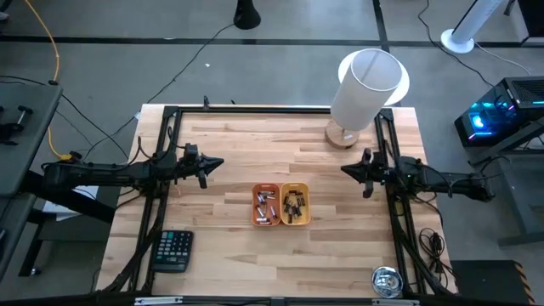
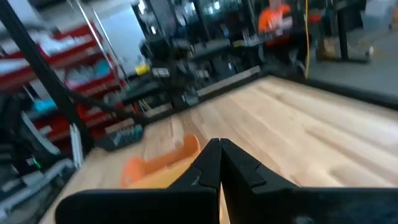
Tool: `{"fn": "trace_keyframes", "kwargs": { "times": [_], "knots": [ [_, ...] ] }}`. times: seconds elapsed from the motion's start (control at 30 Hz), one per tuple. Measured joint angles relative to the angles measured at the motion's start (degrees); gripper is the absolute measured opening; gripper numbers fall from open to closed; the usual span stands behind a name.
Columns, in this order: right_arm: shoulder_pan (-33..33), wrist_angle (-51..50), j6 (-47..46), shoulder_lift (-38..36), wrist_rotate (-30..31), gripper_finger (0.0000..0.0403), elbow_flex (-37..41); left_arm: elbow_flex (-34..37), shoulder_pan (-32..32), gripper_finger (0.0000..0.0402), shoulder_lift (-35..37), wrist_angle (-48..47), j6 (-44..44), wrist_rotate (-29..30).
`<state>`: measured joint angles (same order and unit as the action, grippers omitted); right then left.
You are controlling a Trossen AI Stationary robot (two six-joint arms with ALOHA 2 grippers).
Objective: Sort batteries
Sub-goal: Return to Home Position
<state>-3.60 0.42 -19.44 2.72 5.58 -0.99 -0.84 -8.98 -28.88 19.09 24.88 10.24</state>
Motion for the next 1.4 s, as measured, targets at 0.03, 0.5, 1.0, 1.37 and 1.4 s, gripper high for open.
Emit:
{"fn": "trace_keyframes", "kwargs": {
  "times": [0.03,0.5,1.0,1.37,1.4],
  "knots": [
    [0.0,0.1,0.0,-1.3,0.0,0.0,0.0,0.0,0.0,0.0001,0.0,0.0,0.0,0.0],
    [-0.1,0.0,0.0,-2.3,0.0,0.0,-0.1,0.0,1.3,0.0001,18.5,-8.1,0.0,0.3],
    [-0.1,0.0,0.0,-2.3,0.0,0.0,-0.1,0.0,1.2,0.0,28.5,-6.1,0.0,0.4],
    [-0.1,0.0,0.0,-2.3,0.0,0.0,-0.1,0.0,1.2,0.0,28.5,-6.0,0.0,0.4],
    [-0.1,0.0,0.0,-2.3,0.0,0.0,-0.1,0.0,1.2,0.0,28.5,-6.0,0.0,0.4]
  ]
}}
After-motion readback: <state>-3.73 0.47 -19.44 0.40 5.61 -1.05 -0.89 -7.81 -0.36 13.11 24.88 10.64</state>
